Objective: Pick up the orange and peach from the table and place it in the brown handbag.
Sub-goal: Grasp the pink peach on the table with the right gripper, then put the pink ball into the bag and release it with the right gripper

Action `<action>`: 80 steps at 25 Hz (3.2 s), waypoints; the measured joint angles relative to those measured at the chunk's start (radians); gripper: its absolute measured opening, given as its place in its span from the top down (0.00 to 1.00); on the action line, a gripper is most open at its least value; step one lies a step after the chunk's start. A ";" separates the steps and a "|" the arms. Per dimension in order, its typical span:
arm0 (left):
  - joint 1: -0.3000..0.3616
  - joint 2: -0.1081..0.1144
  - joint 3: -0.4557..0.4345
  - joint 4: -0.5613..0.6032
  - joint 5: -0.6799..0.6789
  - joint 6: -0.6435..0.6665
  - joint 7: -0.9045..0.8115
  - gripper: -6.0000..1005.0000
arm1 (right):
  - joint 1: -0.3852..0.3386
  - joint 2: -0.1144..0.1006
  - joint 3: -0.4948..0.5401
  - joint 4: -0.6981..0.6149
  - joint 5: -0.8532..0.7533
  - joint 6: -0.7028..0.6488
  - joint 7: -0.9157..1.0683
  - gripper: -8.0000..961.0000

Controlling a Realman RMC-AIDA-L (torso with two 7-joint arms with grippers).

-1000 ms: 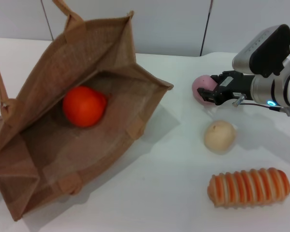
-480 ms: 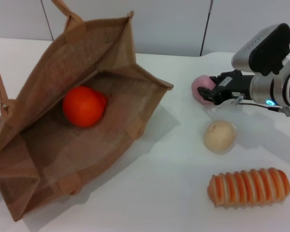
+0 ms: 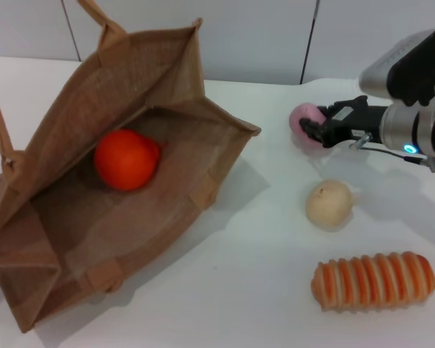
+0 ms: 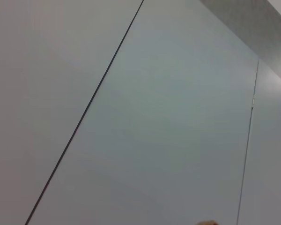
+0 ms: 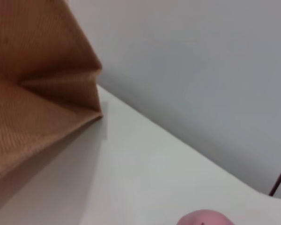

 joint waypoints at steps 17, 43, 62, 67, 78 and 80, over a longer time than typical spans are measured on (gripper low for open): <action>-0.035 0.001 0.009 0.000 0.076 0.057 0.000 0.87 | -0.392 0.007 0.101 -0.575 0.005 -0.208 0.022 0.64; -0.141 -0.001 0.010 -0.027 0.198 0.097 0.008 0.87 | -0.206 0.007 -0.017 -0.424 -0.072 -0.641 -0.135 0.65; -0.204 -0.002 0.036 -0.057 0.221 0.010 0.000 0.87 | -0.065 0.012 -0.307 -0.408 0.017 -0.307 -0.081 0.66; -0.214 -0.001 0.038 -0.066 0.223 -0.049 -0.003 0.87 | -0.056 0.015 -0.361 -0.404 0.058 -0.193 -0.081 0.65; -0.215 0.001 0.038 -0.066 0.213 -0.133 -0.031 0.87 | -0.052 0.015 -0.392 -0.387 0.098 -0.081 -0.083 0.65; -0.215 0.001 0.038 -0.066 0.211 -0.138 -0.036 0.87 | -0.049 0.015 -0.392 -0.376 0.104 -0.074 -0.086 0.65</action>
